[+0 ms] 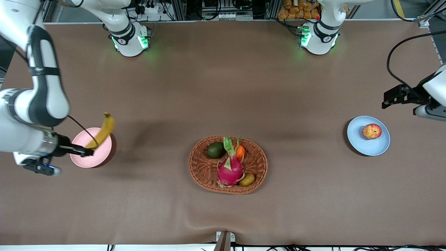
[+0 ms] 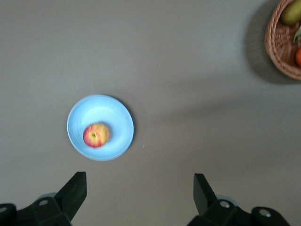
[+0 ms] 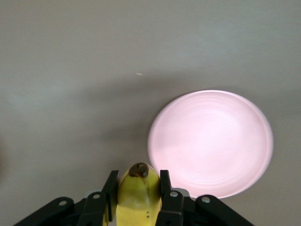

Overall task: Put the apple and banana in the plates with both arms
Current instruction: 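Carry the banana to the pink plate while the left gripper releases the apple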

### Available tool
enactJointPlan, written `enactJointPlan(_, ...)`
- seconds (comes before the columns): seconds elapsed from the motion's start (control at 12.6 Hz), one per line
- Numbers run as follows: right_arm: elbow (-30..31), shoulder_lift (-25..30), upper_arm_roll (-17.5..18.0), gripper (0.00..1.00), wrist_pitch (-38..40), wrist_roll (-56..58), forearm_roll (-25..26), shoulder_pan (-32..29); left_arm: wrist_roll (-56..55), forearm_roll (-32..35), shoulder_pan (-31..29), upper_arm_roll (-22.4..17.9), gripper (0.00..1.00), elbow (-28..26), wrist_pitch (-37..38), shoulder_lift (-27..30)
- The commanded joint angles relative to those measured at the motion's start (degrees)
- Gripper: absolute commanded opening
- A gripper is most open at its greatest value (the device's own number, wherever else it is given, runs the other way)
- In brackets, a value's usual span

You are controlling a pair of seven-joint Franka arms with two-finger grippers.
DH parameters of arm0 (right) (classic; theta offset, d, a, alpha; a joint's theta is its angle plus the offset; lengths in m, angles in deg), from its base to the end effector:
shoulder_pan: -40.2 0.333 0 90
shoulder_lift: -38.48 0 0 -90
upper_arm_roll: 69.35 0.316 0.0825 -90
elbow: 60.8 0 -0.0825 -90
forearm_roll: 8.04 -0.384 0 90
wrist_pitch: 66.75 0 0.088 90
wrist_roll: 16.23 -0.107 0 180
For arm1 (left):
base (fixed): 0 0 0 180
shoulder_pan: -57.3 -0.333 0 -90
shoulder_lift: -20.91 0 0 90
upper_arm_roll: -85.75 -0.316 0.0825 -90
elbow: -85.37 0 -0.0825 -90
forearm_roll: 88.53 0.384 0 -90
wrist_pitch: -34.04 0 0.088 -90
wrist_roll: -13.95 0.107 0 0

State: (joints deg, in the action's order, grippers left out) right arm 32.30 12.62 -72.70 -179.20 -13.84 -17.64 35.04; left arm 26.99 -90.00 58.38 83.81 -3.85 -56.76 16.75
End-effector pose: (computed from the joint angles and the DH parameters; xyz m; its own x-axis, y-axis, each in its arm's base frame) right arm 0.6586 -0.0831 0.3523 0.9798 -0.1664 -0.1106 -0.1798 -0.9757 -0.1255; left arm 0.5765 0.0053 0.5911 0.9768 -0.2106 -0.0386 -0.2094 -0.9773 0.0327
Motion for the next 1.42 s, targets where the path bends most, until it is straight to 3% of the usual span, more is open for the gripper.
enactJointPlan(0.0,2.2,-0.7,1.4,0.02,-0.5,10.1,2.7,-4.3,-0.6,-0.6,0.2,-0.4,1.00,-3.4,2.1,5.4)
enactJointPlan(0.32,2.1,-5.9,1.4,0.09,-4.7,11.8,4.0,-4.8,-6.9,-0.6,0.1,-0.6,1.00,-7.1,4.6,12.2)
enactJointPlan(0.55,1.6,-8.2,1.4,0.11,-8.6,11.8,3.9,-5.0,-8.8,-0.2,0.2,-0.5,1.00,-5.7,4.2,10.9)
enactJointPlan(0.63,1.6,-8.8,1.4,0.19,-10.7,11.8,3.8,-4.9,-10.2,-0.3,0.4,-0.5,1.00,-4.9,4.1,10.2)
enactJointPlan(0.71,1.6,-8.8,1.4,0.47,-11.1,12.0,3.8,-4.9,-11.6,-0.3,0.5,-0.5,1.00,-3.9,4.1,10.0)
enactJointPlan(0.79,1.5,-8.8,1.5,0.84,-11.3,12.7,3.8,-4.8,-13.4,-0.1,0.5,-0.3,1.00,-3.3,4.1,10.1)
enactJointPlan(0.87,1.1,-8.7,1.5,1.00,-11.1,12.7,3.6,-4.4,-14.2,0.0,0.7,-0.2,1.00,-2.7,4.1,10.1)
enactJointPlan(1.34,0.9,-1.9,1.8,1.00,-5.8,11.4,3.9,-0.1,-13.2,0.1,0.7,-0.2,1.00,-3.2,4.3,10.0)
